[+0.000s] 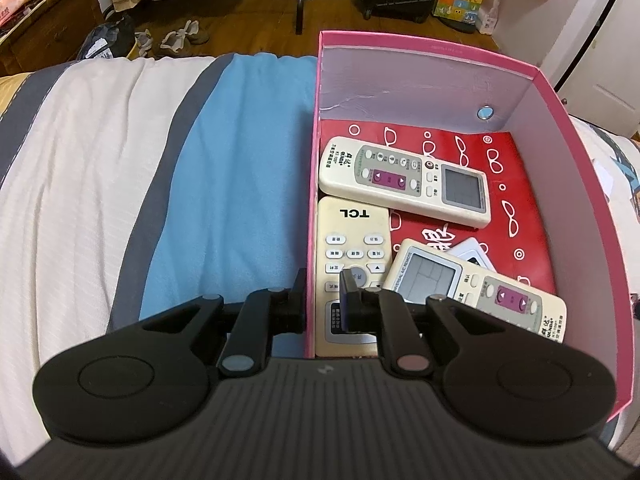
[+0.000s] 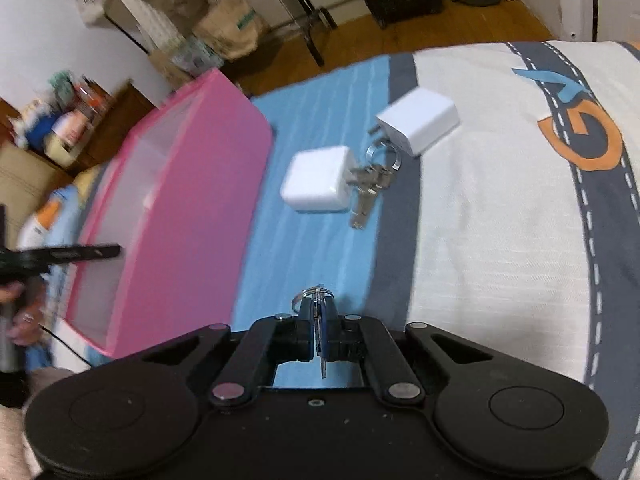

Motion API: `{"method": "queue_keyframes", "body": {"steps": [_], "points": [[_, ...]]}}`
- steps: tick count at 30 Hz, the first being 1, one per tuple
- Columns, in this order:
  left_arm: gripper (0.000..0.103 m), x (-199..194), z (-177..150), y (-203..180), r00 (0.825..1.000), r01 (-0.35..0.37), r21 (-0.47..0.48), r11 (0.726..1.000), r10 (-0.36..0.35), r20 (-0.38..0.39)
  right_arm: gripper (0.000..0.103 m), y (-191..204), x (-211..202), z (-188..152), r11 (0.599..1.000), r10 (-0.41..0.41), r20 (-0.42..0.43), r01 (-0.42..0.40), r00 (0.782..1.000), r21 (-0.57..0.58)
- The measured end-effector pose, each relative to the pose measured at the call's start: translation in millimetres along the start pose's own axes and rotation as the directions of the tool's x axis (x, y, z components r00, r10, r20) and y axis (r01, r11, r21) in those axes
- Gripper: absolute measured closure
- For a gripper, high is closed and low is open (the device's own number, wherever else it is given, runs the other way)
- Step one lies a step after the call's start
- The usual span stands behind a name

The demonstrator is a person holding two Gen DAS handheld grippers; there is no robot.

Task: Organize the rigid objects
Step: 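Lift the keys toward the pink box with the right gripper, then lower the silver keys into the pink box and open the right gripper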

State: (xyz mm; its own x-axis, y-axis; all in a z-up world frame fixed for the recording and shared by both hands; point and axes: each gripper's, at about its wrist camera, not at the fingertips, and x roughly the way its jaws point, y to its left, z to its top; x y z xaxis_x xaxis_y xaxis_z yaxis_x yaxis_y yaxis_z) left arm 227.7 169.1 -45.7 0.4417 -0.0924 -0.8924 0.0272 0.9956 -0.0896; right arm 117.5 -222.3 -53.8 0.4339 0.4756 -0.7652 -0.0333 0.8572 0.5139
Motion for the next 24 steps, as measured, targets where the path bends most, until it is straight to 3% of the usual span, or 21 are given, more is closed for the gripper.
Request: {"method": "queue_keyframes", "body": {"steps": [3,6,12,18,24], "points": [[0.091,-1,-1,0,1.0,0.002,-0.003,1.0,-0.002,0.003,0.098,2,-17,-1,0.999,0.05,0.052,-0.051,0.997,0.003],[0.091,-1,0,0,1.0,0.002,-0.01,1.0,-0.002,-0.001,0.098,17,-31,-6,0.993,0.104,0.098,-0.098,0.99,-0.065],[0.091,-2,-1,1,1.0,0.002,-0.013,1.0,-0.002,0.003,0.098,67,-49,-4,0.952,0.256,0.141,-0.224,0.956,-0.207],[0.091,-2,-1,1,1.0,0.003,-0.014,1.0,-0.003,0.003,0.098,126,-25,10,0.899,0.364,0.035,-0.342,0.931,-0.273],[0.091,-2,1,3,1.0,0.018,-0.019,1.0,-0.018,0.007,0.098,173,29,20,0.872,0.328,-0.113,-0.347,0.938,-0.346]]}}
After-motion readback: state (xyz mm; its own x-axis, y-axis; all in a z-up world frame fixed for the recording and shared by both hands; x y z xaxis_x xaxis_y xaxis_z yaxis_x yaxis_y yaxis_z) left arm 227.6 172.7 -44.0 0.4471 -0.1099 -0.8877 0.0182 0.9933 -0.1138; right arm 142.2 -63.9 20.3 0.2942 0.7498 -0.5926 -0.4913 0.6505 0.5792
